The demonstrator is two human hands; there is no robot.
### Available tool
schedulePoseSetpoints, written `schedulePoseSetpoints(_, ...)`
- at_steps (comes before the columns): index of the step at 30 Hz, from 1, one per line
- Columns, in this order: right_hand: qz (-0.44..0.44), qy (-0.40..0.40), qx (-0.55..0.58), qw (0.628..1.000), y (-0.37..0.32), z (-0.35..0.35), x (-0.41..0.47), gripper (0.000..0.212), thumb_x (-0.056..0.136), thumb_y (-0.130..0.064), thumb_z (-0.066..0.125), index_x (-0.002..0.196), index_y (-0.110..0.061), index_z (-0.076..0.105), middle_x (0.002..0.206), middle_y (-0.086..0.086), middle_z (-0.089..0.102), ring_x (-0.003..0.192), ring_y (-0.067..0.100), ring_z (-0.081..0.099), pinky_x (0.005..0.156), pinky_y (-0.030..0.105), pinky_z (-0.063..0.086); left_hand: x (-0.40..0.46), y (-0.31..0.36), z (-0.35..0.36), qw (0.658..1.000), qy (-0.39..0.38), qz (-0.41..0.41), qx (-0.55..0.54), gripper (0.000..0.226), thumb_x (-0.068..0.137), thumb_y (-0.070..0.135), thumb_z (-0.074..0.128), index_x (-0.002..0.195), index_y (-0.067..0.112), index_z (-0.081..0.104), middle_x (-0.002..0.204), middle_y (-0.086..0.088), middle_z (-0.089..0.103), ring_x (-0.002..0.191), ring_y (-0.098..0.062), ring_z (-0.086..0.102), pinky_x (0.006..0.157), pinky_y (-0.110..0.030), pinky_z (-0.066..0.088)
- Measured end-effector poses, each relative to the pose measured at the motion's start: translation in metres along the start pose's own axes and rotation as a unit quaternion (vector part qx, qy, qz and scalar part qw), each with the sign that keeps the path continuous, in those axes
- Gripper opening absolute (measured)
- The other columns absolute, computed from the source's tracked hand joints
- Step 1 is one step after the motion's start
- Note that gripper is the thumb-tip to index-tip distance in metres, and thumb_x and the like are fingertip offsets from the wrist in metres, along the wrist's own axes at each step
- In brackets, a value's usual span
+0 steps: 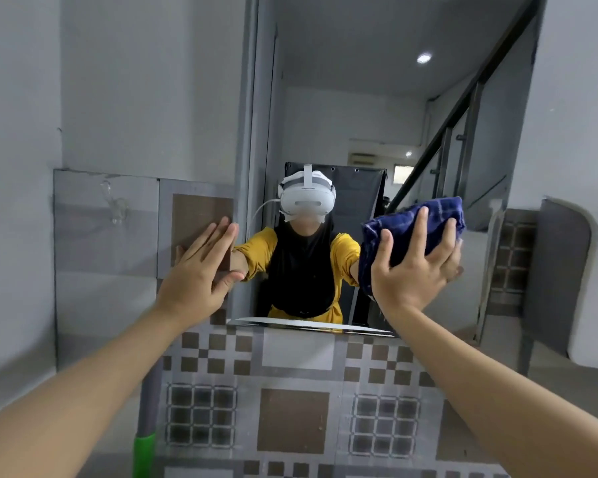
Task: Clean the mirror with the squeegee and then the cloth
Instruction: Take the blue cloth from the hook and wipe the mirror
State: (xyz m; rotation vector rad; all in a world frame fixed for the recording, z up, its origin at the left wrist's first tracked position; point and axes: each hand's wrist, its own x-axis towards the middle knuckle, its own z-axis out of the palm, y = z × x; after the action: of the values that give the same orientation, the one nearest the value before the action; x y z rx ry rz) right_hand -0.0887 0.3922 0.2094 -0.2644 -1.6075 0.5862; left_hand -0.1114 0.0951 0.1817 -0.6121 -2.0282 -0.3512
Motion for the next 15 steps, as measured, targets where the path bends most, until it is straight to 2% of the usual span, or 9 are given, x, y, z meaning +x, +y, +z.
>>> schedulePoseSetpoints(3, -0.044, -0.031, 0.003, 0.999, -0.03, 0.012, -0.018, 0.063, 0.088, -0.058, 0.043, 0.144, -0.031, 0.035, 0.155, 0.013, 0.022, 0.141, 0.041, 0.017, 0.108, 0.065, 0.013, -0.001, -0.003, -0.005, 1.0, -0.024, 0.004, -0.011, 0.073, 0.086, 0.052, 0.04, 0.147, 0.029, 0.007, 0.155, 0.007, 0.008, 0.143, -0.014, 0.007, 0.106, -0.063, 0.026)
schedulePoseSetpoints(6, -0.119, -0.064, -0.006, 0.991, -0.06, 0.024, -0.04, 0.063, 0.087, -0.058, 0.047, 0.143, -0.033, 0.036, 0.155, 0.013, 0.024, 0.141, 0.041, 0.017, 0.109, 0.063, 0.012, -0.012, -0.008, -0.007, 0.999, -0.046, 0.013, 0.02, 0.075, 0.085, 0.054, 0.04, 0.147, 0.023, 0.011, 0.155, 0.003, 0.008, 0.143, -0.017, 0.007, 0.106, -0.06, 0.03)
schedulePoseSetpoints(8, -0.157, -0.069, -0.007, 0.985, -0.079, 0.031, -0.053, 0.062, 0.086, -0.06, 0.046, 0.142, -0.033, 0.039, 0.154, 0.012, 0.028, 0.139, 0.041, 0.021, 0.108, 0.063, 0.014, -0.022, -0.012, -0.006, 0.998, -0.054, 0.014, 0.042, 0.08, 0.084, 0.054, 0.047, 0.146, 0.018, 0.013, 0.156, 0.0, 0.006, 0.143, -0.018, 0.004, 0.11, -0.056, 0.022)
schedulePoseSetpoints(10, -0.201, -0.066, -0.01, 0.977, -0.095, 0.038, -0.064, 0.06, 0.086, -0.059, 0.046, 0.14, -0.033, 0.043, 0.152, 0.011, 0.033, 0.138, 0.039, 0.023, 0.108, 0.063, 0.016, -0.03, -0.015, -0.005, 0.996, -0.07, 0.006, 0.054, 0.087, 0.081, 0.062, 0.042, 0.147, 0.017, 0.008, 0.156, 0.001, -0.001, 0.143, -0.016, -0.004, 0.109, -0.051, 0.012)
schedulePoseSetpoints(12, -0.263, -0.06, -0.02, 0.963, -0.102, 0.046, -0.075, 0.058, 0.086, -0.059, 0.048, 0.138, -0.033, 0.046, 0.15, 0.01, 0.037, 0.137, 0.038, 0.025, 0.107, 0.062, 0.018, -0.033, -0.019, -0.004, 0.995, -0.087, 0.001, 0.054, 0.093, 0.076, 0.074, 0.028, 0.147, 0.021, 0.0, 0.155, 0.004, -0.009, 0.142, -0.014, -0.01, 0.108, -0.057, 0.009)
schedulePoseSetpoints(15, -0.345, -0.051, -0.026, 0.937, -0.097, 0.053, -0.087, 0.056, 0.086, -0.06, 0.048, 0.135, -0.034, 0.05, 0.148, 0.009, 0.041, 0.137, 0.037, 0.031, 0.109, 0.059, 0.017, -0.034, -0.022, -0.002, 0.995, -0.098, -0.004, 0.03, 0.092, 0.076, 0.069, 0.034, 0.146, 0.024, -0.003, 0.154, 0.006, -0.013, 0.142, -0.012, -0.012, 0.109, -0.064, 0.012)
